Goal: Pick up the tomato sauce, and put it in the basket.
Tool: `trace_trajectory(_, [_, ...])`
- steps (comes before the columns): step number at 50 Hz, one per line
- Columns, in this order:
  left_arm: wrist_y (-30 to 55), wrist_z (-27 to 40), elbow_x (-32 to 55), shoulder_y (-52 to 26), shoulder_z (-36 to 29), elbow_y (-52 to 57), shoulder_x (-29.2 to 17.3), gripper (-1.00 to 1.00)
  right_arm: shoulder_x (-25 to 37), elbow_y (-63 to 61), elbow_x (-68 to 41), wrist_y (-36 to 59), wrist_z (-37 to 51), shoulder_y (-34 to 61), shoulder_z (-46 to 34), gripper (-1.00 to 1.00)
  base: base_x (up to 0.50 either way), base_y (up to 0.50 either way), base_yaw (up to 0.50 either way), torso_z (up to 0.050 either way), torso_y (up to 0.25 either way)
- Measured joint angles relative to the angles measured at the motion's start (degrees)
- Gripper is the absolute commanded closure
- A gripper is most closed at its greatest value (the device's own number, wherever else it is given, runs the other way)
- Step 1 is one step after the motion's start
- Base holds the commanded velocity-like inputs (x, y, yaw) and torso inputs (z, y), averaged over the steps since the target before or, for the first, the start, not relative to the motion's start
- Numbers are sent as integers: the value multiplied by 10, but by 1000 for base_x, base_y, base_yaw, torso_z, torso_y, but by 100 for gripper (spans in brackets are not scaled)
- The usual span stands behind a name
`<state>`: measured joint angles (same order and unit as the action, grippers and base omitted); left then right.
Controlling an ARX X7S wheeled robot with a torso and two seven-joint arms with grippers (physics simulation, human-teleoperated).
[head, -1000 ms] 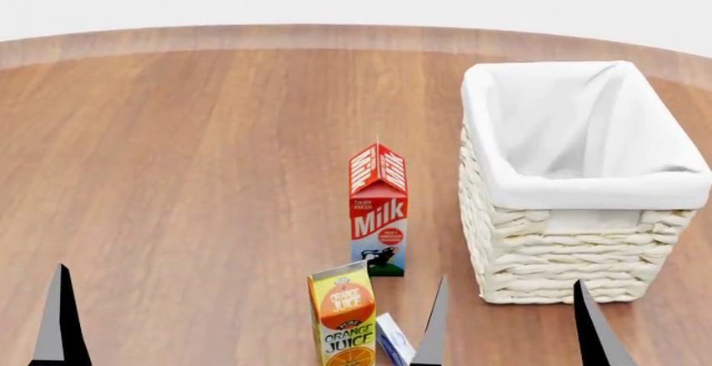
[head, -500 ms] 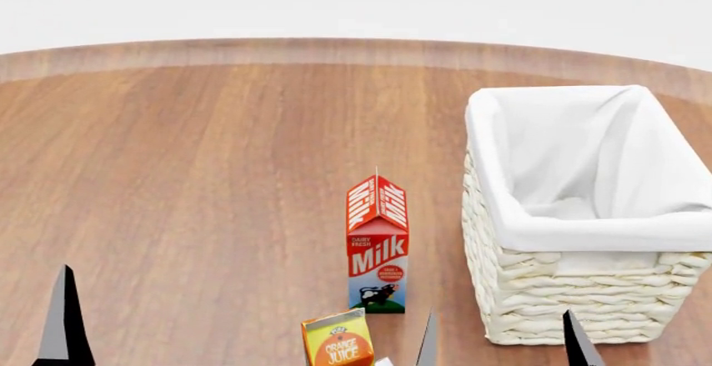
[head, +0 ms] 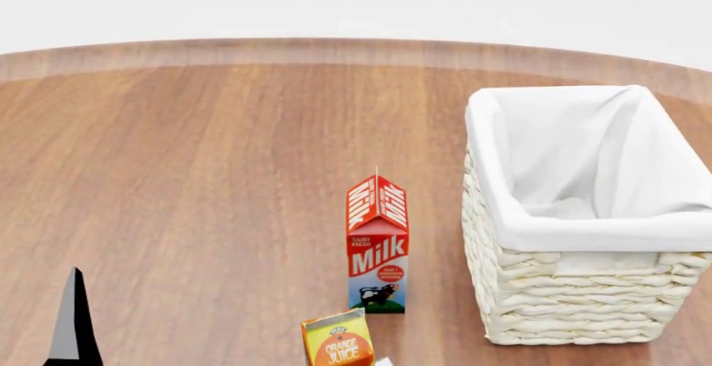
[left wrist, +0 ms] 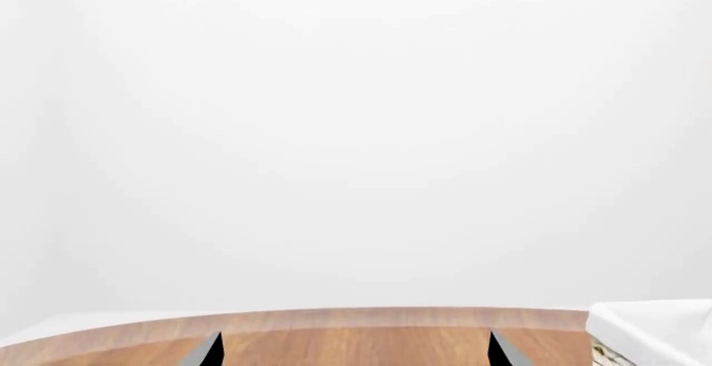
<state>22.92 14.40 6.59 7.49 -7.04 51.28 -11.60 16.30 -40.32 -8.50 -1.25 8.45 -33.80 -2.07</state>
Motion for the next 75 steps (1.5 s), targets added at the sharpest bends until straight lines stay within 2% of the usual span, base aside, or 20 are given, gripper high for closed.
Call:
trace_trajectory(39, [-5,16,4,-3,-16,-13,-12,-100,-29,275,33,-119,0,31,-42,-100,0,0,0,0,0])
trace_trajectory(75, [-1,29,7,-7,-27,-18,-24,-100,-31,338,31,-106,3,56,-69,-100,0,0,0,0,0])
